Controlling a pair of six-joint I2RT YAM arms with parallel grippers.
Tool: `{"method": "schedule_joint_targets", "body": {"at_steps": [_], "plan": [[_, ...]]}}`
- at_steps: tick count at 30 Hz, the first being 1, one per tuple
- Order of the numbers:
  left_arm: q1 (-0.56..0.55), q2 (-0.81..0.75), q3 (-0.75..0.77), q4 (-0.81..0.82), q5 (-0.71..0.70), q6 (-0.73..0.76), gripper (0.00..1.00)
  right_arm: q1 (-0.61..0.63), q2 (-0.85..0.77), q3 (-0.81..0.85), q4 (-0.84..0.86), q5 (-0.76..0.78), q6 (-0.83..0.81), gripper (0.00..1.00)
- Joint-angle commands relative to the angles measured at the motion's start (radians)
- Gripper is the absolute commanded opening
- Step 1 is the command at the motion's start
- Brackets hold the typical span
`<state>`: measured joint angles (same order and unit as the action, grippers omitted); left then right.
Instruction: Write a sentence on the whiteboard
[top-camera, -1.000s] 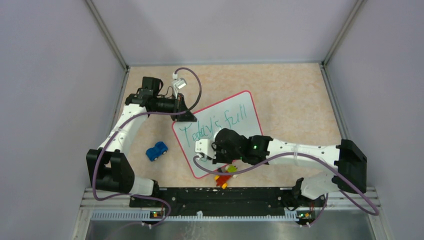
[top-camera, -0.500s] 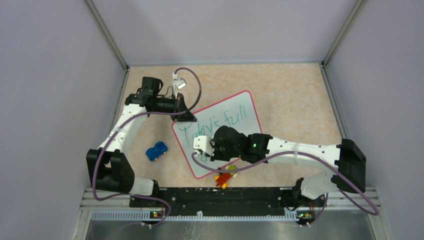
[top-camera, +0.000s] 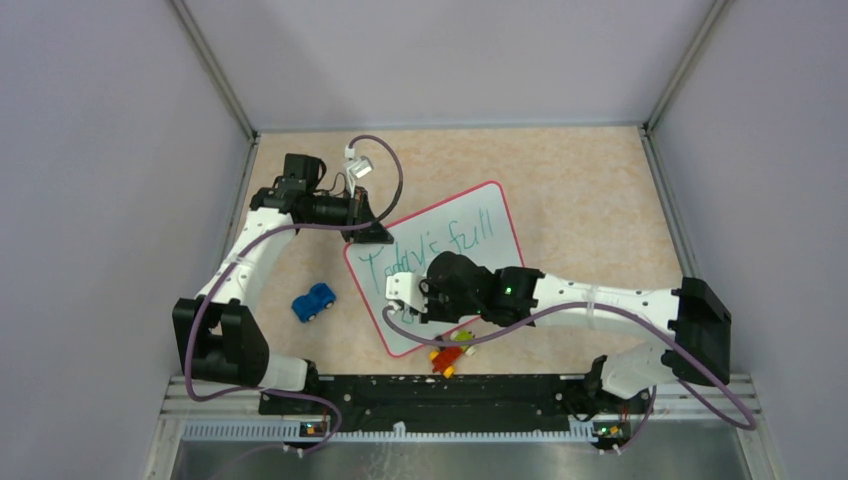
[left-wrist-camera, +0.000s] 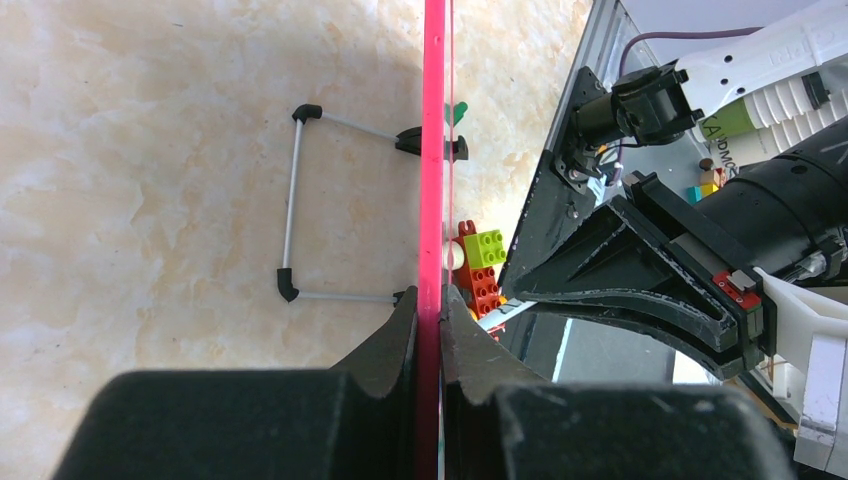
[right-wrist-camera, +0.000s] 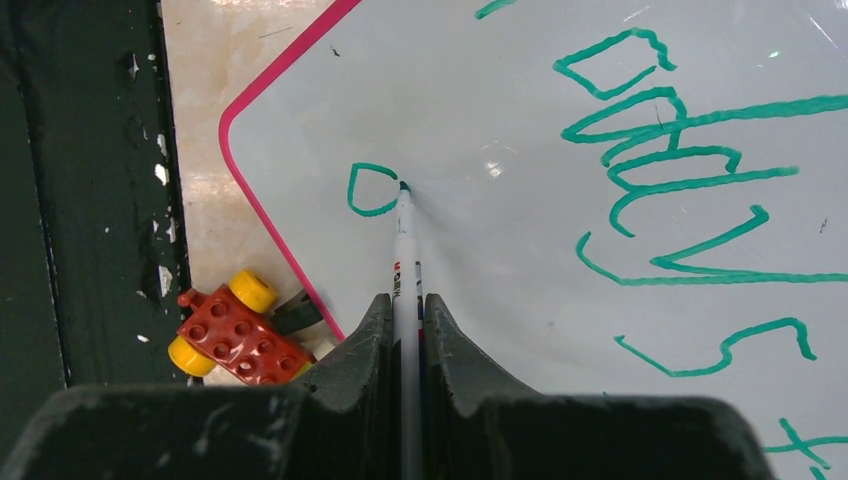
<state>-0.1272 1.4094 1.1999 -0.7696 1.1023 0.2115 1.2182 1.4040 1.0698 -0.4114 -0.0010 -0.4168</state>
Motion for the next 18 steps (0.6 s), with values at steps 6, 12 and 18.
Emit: {"method": "schedule_joint_targets", "body": {"at_steps": [6, 12, 18], "plan": [[-0.002, -0.006, -0.008, 0.001, -0.023, 0.003, 0.0, 0.012, -0.052, 0.016, 0.011, -0.034, -0.025, 0.0], [-0.002, -0.002, -0.004, 0.0, -0.024, 0.0, 0.0, 0.004, -0.126, -0.028, 0.004, -0.083, -0.031, 0.0], [-0.002, -0.006, -0.007, -0.002, -0.027, 0.003, 0.0, -0.052, -0.153, -0.039, -0.012, -0.06, -0.026, 0.0]]}}
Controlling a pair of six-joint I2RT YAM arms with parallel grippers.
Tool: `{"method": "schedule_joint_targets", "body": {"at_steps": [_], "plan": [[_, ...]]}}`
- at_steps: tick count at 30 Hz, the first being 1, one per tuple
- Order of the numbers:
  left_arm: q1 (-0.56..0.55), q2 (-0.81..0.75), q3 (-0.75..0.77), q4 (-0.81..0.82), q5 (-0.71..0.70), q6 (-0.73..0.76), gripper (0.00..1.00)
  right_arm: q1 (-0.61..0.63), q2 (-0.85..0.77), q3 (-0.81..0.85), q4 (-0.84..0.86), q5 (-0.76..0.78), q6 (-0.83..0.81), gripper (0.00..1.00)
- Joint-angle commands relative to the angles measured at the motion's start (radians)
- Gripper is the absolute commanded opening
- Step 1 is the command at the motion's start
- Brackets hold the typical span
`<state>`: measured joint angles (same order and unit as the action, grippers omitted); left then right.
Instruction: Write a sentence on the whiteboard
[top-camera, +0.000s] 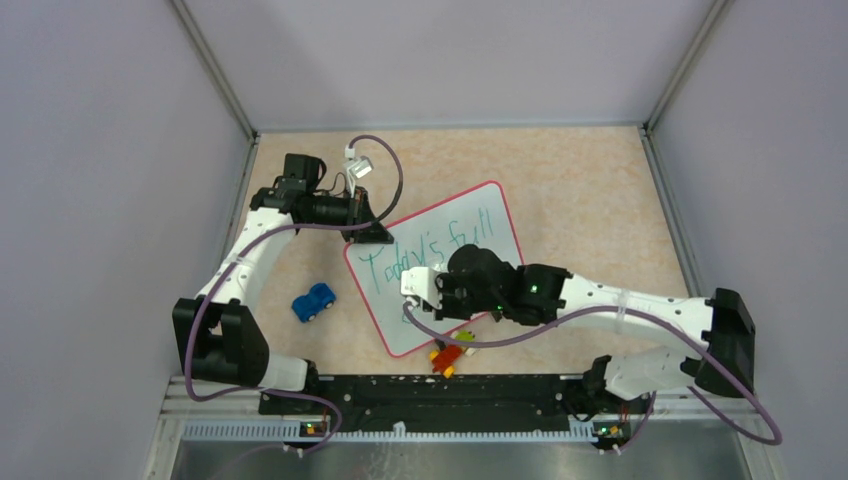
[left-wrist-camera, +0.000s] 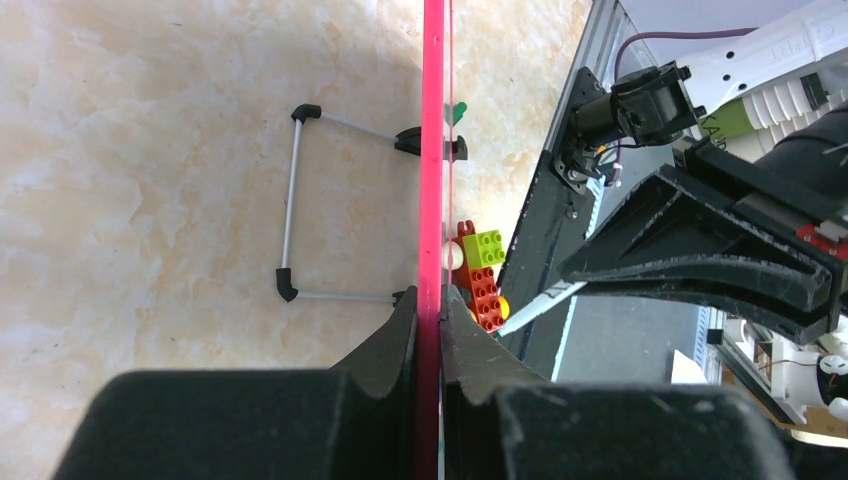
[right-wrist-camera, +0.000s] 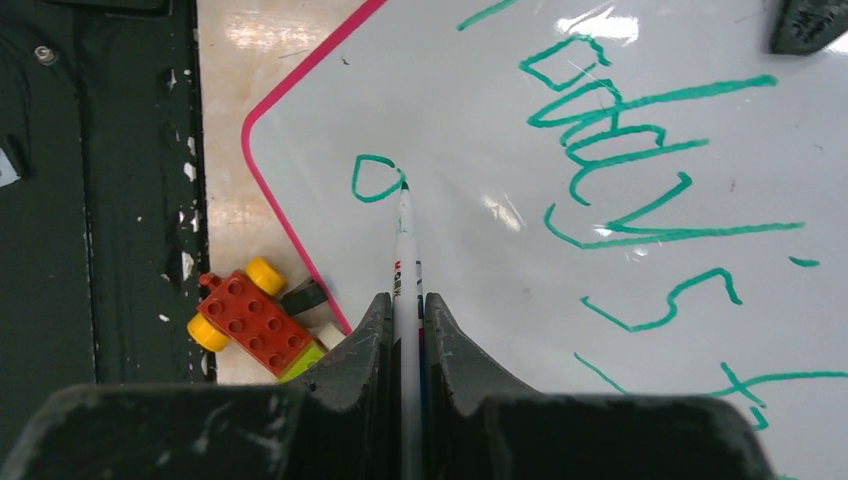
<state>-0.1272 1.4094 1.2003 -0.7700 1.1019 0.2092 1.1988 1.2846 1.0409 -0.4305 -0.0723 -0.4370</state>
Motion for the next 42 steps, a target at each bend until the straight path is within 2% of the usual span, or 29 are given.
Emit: {"method": "schedule_joint_targets", "body": {"at_steps": [1, 14, 27, 42], "plan": [[-0.002, -0.005, -0.007, -0.002, -0.026, 0.006, 0.0, -0.039, -0.033, -0.013, 0.007, 0.026, -0.006, 0.0], [-0.002, 0.003, -0.001, -0.002, -0.014, 0.004, 0.0, -0.091, -0.003, 0.004, 0.011, 0.121, 0.021, 0.0], [-0.002, -0.001, -0.003, -0.005, -0.016, 0.009, 0.0, -0.09, 0.068, 0.063, 0.016, 0.076, 0.02, 0.0], [-0.002, 0.007, -0.009, -0.005, -0.013, 0.016, 0.0, -0.059, 0.072, -0.015, -0.017, 0.039, 0.015, 0.0]]}}
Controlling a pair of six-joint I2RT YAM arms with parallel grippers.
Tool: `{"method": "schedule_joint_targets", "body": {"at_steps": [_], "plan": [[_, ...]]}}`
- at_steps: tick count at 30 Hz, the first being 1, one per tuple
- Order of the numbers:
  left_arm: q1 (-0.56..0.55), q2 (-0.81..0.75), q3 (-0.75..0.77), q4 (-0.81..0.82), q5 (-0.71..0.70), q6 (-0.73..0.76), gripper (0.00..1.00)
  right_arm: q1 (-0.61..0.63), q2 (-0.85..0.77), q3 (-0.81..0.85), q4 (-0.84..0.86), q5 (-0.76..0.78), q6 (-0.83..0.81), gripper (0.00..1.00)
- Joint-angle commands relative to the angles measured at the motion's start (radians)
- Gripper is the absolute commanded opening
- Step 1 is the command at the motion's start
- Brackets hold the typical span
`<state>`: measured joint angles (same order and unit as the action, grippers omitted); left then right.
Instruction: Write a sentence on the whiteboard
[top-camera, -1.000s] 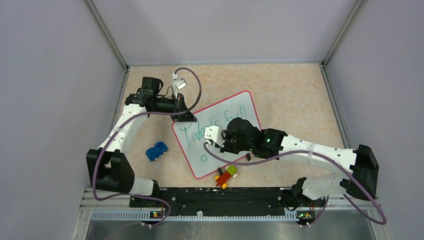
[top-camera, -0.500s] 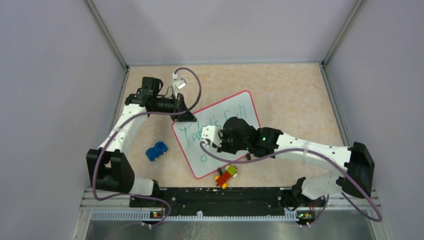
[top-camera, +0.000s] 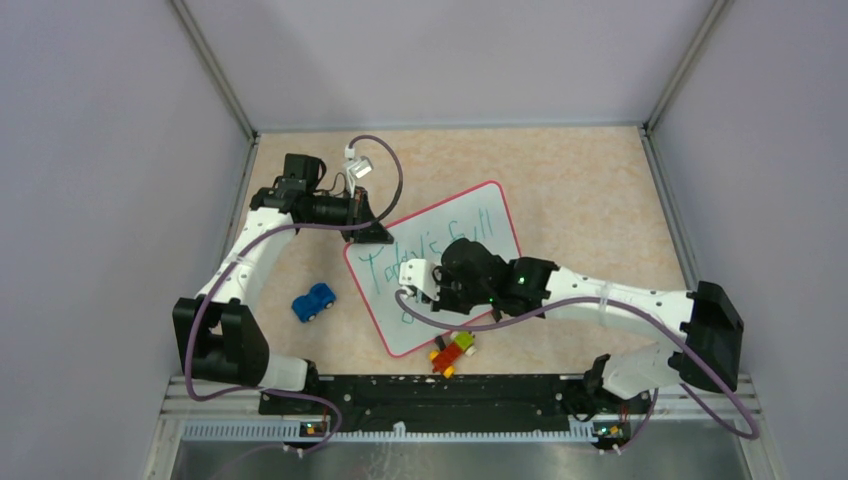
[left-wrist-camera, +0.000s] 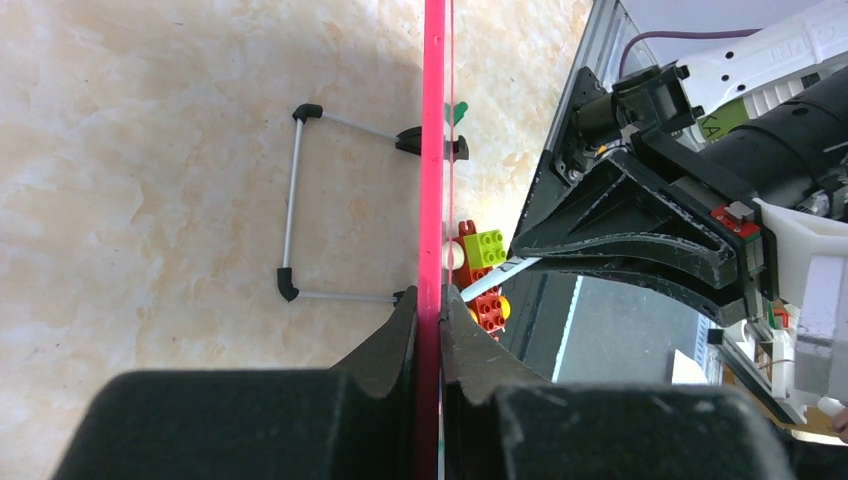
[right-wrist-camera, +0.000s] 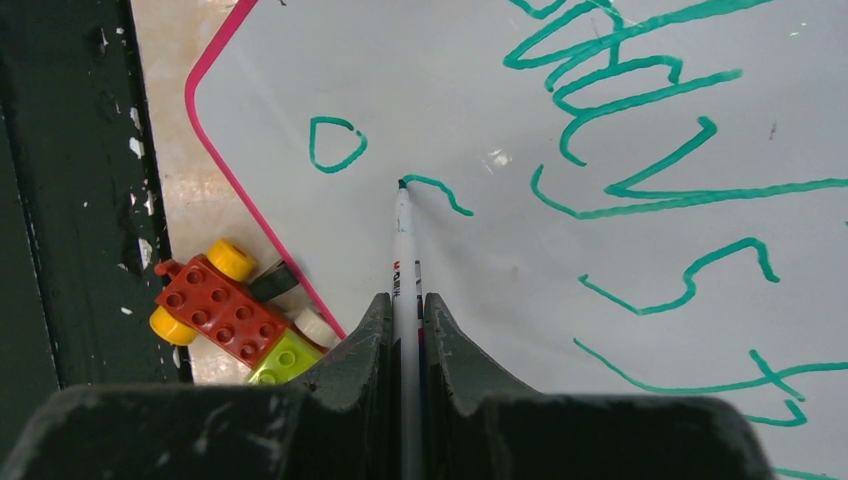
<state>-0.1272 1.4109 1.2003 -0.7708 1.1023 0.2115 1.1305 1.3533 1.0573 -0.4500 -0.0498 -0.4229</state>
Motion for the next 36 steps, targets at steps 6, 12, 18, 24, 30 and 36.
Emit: {"method": "schedule_joint_targets", "body": {"at_steps": [6, 12, 18, 24, 30, 36], "plan": [[-0.002, 0.008, -0.009, -0.004, -0.013, 0.015, 0.0, 0.036, 0.008, -0.079, 0.003, 0.007, 0.0, 0.0], [-0.002, 0.007, -0.015, -0.001, -0.013, 0.016, 0.0, 0.075, 0.043, -0.089, 0.012, -0.018, 0.0, 0.0], [-0.002, 0.0, -0.015, -0.004, -0.017, 0.019, 0.0, 0.092, 0.066, -0.038, 0.008, -0.052, -0.009, 0.0], [-0.002, -0.008, -0.018, -0.007, -0.017, 0.02, 0.0, 0.093, 0.017, 0.007, -0.002, -0.039, -0.002, 0.0], [-0.002, -0.003, -0.015, -0.004, -0.013, 0.017, 0.0, 0.085, 0.013, 0.029, 0.009, 0.004, 0.008, 0.0], [-0.002, -0.005, -0.016, -0.005, -0.017, 0.019, 0.0, 0.065, 0.042, 0.044, 0.027, 0.047, 0.016, 0.0]]}}
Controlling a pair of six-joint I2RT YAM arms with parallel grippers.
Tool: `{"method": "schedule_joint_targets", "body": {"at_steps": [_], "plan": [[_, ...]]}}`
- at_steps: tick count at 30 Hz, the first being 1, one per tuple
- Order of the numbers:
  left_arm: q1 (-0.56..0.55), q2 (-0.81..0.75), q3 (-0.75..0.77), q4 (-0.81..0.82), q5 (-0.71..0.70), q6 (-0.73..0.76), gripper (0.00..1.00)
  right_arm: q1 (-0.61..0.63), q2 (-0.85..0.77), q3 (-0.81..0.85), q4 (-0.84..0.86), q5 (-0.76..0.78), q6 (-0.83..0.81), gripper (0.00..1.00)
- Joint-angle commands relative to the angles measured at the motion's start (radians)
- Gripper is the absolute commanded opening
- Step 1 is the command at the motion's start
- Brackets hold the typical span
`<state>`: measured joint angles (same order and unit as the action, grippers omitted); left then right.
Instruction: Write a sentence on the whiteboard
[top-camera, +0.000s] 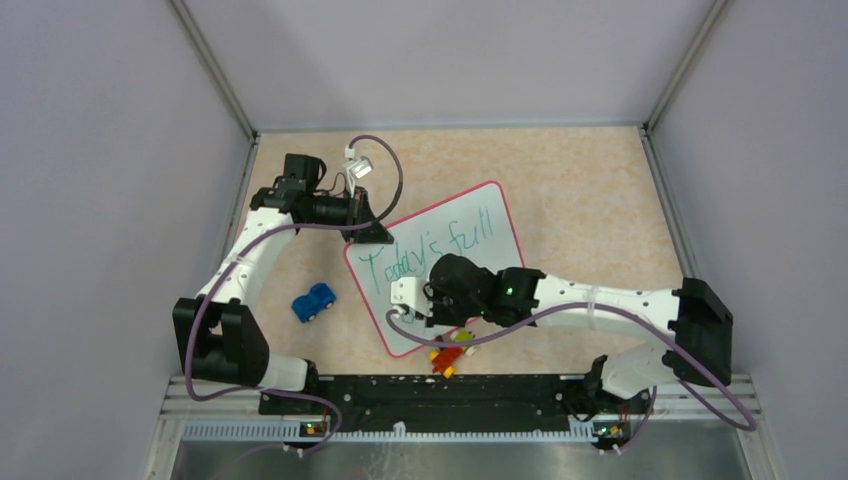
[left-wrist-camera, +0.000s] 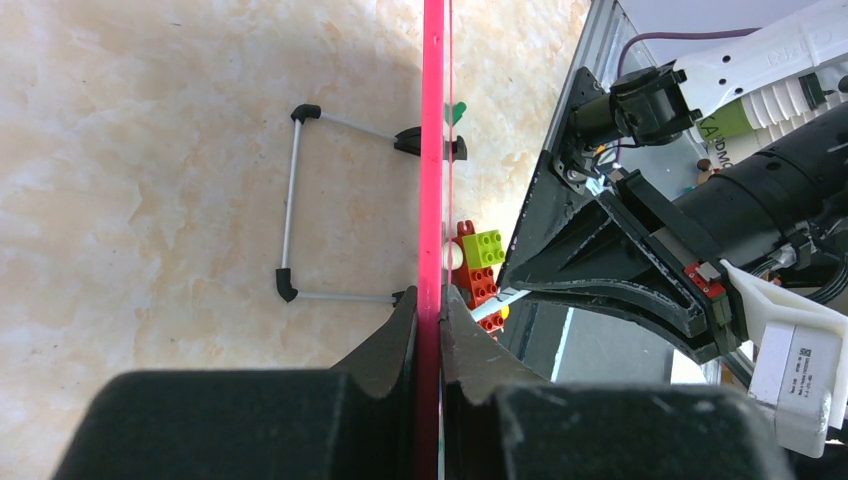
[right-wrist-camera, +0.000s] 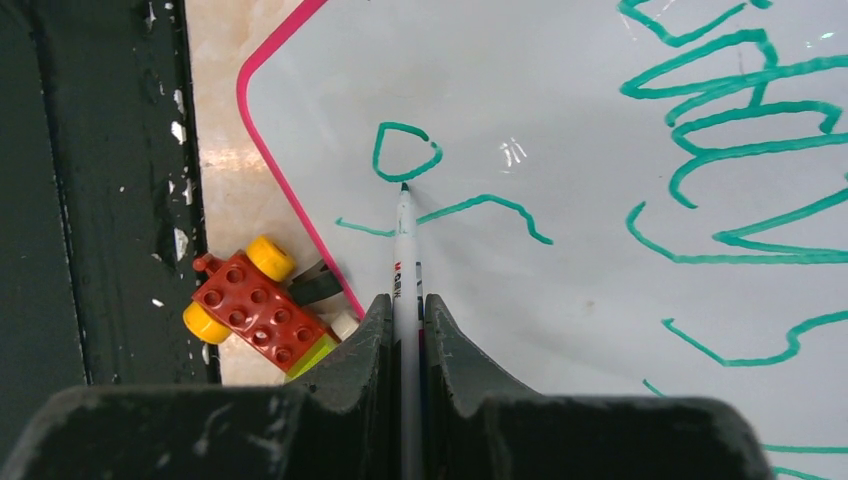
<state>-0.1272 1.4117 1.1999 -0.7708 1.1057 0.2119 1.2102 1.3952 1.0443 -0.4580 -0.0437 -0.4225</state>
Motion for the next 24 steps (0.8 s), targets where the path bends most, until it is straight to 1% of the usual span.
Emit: {"method": "schedule_joint_targets", "body": {"at_steps": [1, 5, 12, 16, 18, 22, 24], "plan": [[-0.002, -0.006, -0.018, -0.005, -0.021, 0.019, 0.0, -0.019, 0.002, 0.059, 0.035, 0.052, 0.016, 0.0], [-0.002, -0.005, -0.017, -0.005, -0.022, 0.019, 0.0, -0.043, 0.003, 0.058, 0.024, 0.079, 0.015, 0.0], [-0.002, -0.004, -0.018, -0.006, -0.024, 0.018, 0.0, -0.091, -0.059, 0.02, -0.011, 0.078, 0.01, 0.0], [-0.002, 0.001, -0.017, -0.004, -0.025, 0.016, 0.0, -0.093, -0.081, 0.002, -0.017, 0.075, -0.006, 0.0], [-0.002, 0.005, -0.014, -0.002, -0.023, 0.014, 0.0, -0.093, -0.083, 0.009, -0.027, 0.05, -0.01, 0.0], [-0.002, 0.007, -0.011, -0.004, -0.022, 0.014, 0.0, -0.093, -0.119, 0.027, -0.058, -0.114, -0.009, 0.0], [-0.002, 0.002, -0.015, -0.004, -0.022, 0.016, 0.0, -0.093, -0.136, 0.025, -0.079, -0.17, -0.002, 0.0]]}}
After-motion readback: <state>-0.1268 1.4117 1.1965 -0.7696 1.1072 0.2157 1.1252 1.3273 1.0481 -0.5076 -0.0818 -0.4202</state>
